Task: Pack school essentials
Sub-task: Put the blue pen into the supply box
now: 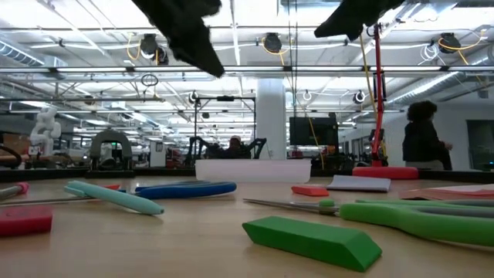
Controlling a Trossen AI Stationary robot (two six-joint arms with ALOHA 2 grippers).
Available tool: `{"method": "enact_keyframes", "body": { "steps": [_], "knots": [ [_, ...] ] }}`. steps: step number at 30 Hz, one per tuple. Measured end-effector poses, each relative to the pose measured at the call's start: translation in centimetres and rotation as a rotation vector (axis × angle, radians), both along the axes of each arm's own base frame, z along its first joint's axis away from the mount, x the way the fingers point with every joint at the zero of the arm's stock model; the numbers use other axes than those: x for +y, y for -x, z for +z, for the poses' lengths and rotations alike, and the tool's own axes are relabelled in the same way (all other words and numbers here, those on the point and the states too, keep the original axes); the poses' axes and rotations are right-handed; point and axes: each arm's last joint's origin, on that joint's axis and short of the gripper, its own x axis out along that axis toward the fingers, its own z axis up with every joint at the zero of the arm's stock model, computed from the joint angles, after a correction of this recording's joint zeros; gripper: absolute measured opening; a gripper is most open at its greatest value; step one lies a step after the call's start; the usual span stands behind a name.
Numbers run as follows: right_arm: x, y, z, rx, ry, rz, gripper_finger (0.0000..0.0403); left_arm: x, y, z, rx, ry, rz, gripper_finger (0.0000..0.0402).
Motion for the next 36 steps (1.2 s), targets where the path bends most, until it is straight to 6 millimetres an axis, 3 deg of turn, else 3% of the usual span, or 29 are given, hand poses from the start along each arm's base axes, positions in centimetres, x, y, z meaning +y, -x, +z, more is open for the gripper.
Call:
{"method": "enact_keyframes", "body": {
  "steps": [7,13,18,26,36],
  "knots": [
    [1.9,-1.5,-1.6,0.065,-0.089,0.033,0.0000,-6.0,2.1,0.8,-0.003,0.012,-0.081,0.0097],
    [5.9,-2.8,-3.6,0.136,-0.145,0.055,0.0000,-11.1,3.2,0.2,0.000,0.062,-0.166,0.0097],
    [9.5,-3.4,-5.2,0.176,-0.147,0.113,0.0002,-13.7,4.4,0.2,-0.010,0.080,-0.224,0.0097],
    [11.3,-5.4,-4.9,0.003,-0.137,0.202,0.0061,-14.8,5.0,0.2,-0.007,0.049,-0.268,0.0097],
    [11.5,-7.1,-7.3,0.048,-0.107,0.193,0.0140,-13.5,4.4,0.1,0.021,-0.010,-0.273,0.0097]
  ]
}}
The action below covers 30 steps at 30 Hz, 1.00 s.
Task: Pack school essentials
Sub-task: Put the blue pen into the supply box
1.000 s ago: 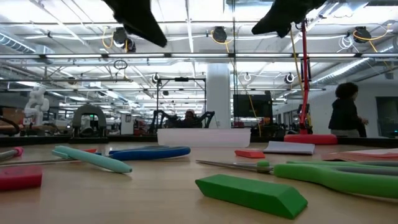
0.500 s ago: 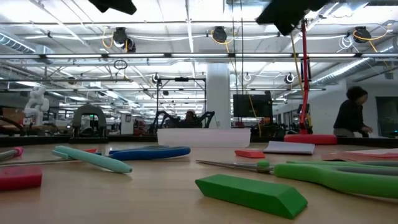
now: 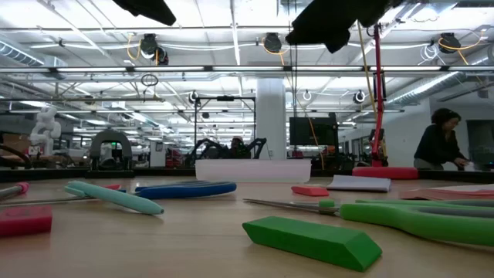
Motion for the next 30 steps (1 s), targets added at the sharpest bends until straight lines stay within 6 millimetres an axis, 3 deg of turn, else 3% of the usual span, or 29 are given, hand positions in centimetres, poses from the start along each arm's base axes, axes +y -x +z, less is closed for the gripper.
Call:
{"method": "enact_keyframes", "body": {
  "steps": [9,14,23,30],
  "knots": [
    [1.4,-3.7,-2.8,-0.157,-0.086,0.035,0.0148,1.6,-0.6,-0.1,0.027,-0.064,0.007,0.0097],
    [3.1,-5.9,-5.6,-0.067,-0.107,0.107,0.0148,2.3,-0.4,-0.4,0.075,-0.083,0.027,0.0097],
    [6.2,-10.9,-8.0,0.013,0.011,0.071,0.0149,2.4,-0.5,-0.5,0.078,-0.040,0.051,0.0097],
    [8.0,-12.8,-10.0,0.002,-0.023,0.053,0.0149,2.4,-0.4,-0.5,0.074,-0.013,0.076,0.0097]
  ]
}}
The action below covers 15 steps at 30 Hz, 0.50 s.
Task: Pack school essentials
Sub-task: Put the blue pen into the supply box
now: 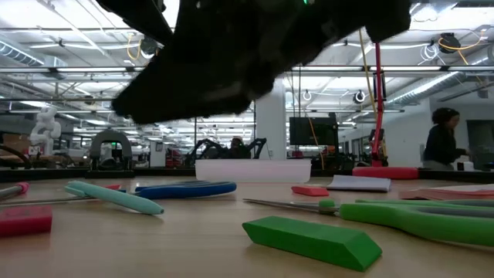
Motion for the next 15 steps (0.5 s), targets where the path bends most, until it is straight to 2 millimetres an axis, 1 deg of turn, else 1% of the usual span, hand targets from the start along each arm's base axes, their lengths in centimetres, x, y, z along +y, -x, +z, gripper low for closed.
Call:
{"method": "enact_keyframes", "body": {
  "steps": [2,7,11,15],
  "knots": [
    [0.3,-0.1,-0.8,0.018,-0.004,-0.004,0.0153,0.0,0.0,0.0,-0.003,0.012,0.012,0.0097],
    [0.4,-0.3,-1.9,0.015,-0.031,-0.018,0.0172,0.0,0.0,0.0,-0.005,0.014,0.014,0.0097],
    [0.4,-0.5,-3.1,0.022,-0.014,-0.041,0.0188,0.1,-0.1,0.0,-0.005,0.008,0.012,0.0097],
    [0.1,-0.6,-3.2,0.015,-0.003,-0.064,0.0192,0.2,-0.1,0.0,-0.003,-0.001,0.008,0.0097]
  ]
}}
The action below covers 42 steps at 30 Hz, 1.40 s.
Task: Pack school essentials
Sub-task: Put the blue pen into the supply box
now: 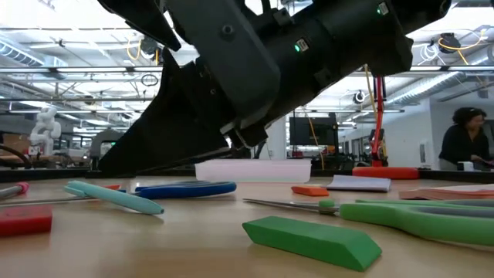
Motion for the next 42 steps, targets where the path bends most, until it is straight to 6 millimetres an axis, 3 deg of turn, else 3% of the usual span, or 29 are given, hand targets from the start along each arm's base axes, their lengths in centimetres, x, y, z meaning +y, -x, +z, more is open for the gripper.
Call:
{"method": "enact_keyframes", "body": {
  "steps": [17,36,42],
  "knots": [
    [-0.4,-0.2,-2.1,0.036,0.007,-0.018,0.0188,0.2,-0.1,0.1,-0.008,-0.004,0.000,0.0097],
    [-1.1,-0.2,-2.3,0.074,0.007,-0.042,0.0034,0.2,-0.2,0.1,-0.006,-0.018,-0.014,0.0097],
    [-1.1,-0.2,-2.2,0.076,0.021,-0.034,0.0023,0.2,-0.2,0.1,-0.006,-0.018,-0.014,0.0097]
  ]
}}
